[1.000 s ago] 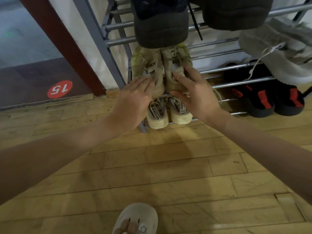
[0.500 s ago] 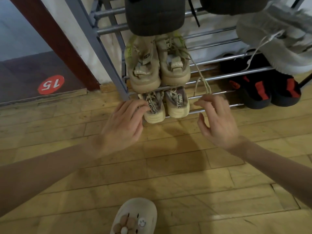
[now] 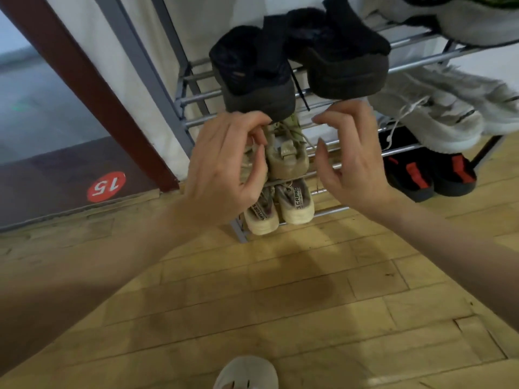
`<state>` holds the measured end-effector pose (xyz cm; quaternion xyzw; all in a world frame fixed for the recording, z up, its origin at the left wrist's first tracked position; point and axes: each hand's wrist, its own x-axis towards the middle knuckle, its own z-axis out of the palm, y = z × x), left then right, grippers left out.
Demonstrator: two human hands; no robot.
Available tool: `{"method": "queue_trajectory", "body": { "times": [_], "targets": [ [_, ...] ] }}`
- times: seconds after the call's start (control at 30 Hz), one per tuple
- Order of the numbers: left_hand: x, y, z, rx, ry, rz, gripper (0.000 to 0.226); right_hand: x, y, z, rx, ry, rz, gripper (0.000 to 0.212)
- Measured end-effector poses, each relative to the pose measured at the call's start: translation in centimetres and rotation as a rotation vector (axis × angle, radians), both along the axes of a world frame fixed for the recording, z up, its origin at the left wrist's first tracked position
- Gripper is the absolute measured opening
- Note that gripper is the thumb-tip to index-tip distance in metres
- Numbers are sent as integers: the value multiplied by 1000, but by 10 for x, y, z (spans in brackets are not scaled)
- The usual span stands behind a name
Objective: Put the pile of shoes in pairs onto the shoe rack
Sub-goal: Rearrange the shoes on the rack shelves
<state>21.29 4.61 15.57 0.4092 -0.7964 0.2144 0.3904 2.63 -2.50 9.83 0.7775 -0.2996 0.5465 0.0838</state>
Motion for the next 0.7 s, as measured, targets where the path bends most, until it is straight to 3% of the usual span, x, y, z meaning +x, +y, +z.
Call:
{"method": "queue_trajectory", "body": {
  "times": [0.17, 0.3, 0.4, 0.5, 0.7],
  "targets": [
    [-8, -8, 28, -47, 64, 56, 30, -7, -1, 19, -116, -14, -48, 25],
    [-10, -21, 46, 88, 82, 189, 51, -9, 1, 37, -164, -112, -158, 26],
    [-7, -27, 47, 240, 107, 199, 59, -5, -2, 53, 4, -129, -274, 48],
    [-1, -29, 47, 331, 19, 182, 67, 0, -7, 61, 198, -79, -307, 65],
    [4, -21, 48, 288, 49, 127, 46, 1, -8, 61, 290, -122, -153, 63]
  ]
}}
